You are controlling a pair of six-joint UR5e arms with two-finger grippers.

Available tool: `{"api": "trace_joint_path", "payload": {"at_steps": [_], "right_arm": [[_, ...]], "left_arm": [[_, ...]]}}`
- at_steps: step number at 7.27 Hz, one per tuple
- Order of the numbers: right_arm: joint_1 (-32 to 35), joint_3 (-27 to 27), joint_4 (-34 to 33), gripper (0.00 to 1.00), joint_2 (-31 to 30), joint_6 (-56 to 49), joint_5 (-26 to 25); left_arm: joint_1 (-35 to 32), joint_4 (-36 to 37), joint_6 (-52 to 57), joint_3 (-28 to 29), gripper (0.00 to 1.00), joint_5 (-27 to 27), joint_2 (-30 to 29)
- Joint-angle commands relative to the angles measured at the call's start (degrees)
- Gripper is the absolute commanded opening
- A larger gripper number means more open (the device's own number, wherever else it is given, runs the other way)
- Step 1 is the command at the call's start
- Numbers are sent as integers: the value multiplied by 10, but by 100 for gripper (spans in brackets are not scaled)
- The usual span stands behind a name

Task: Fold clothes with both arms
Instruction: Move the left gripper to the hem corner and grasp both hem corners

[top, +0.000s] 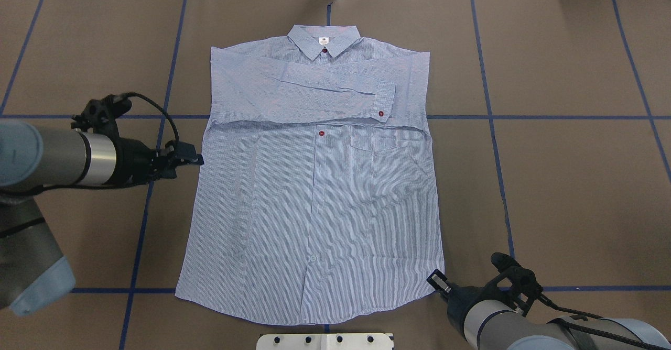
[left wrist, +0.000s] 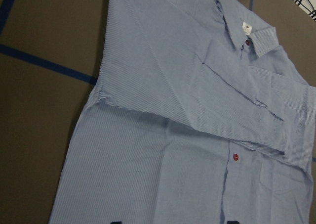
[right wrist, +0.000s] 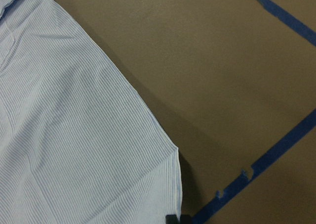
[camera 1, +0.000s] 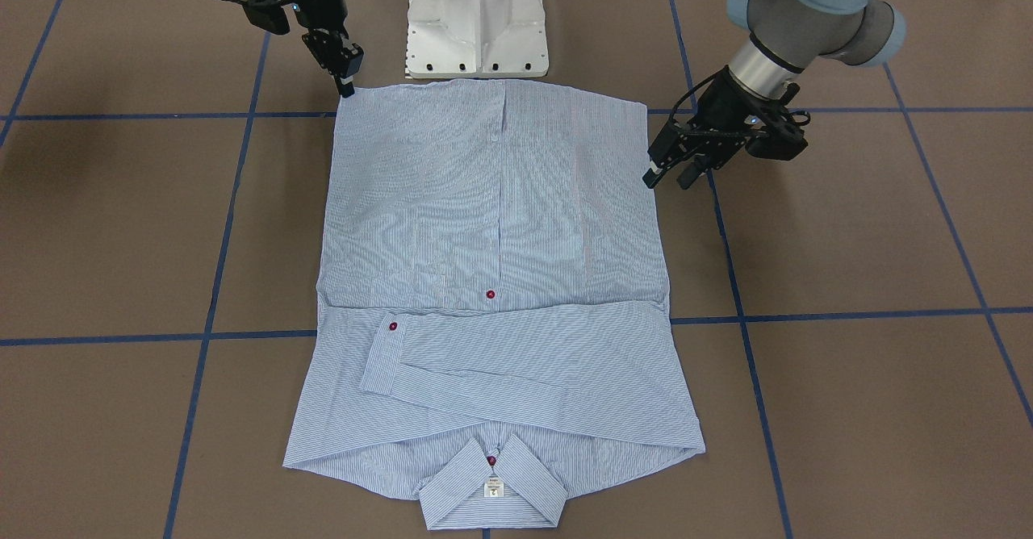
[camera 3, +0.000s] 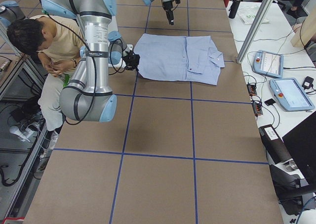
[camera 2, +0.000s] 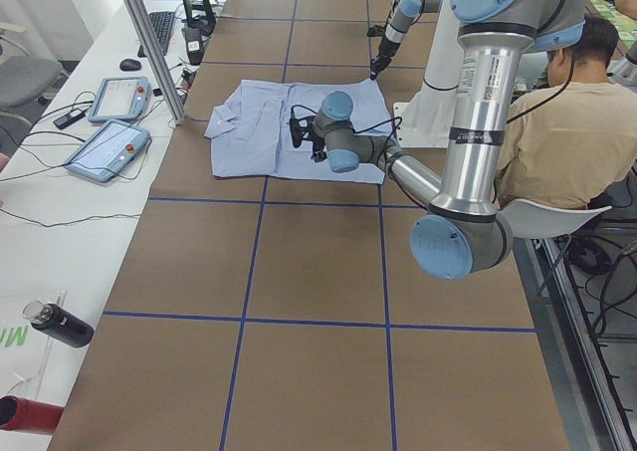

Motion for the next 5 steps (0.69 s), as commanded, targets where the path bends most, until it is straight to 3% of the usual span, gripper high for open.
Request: {"api": "trace_joint_path", "payload": {"at_steps": [1,2,5], "right_arm": [[0,0,0,0,-1,0,0],[-1,-1,0,0,-1,0,0],[-2,-2,0,0,1,0,0]], "left_arm": [[91,89,-5,-54,75,50,40],[128,90,-31,-56,68,72,66],[177,98,-76,-74,61,72,88]]}}
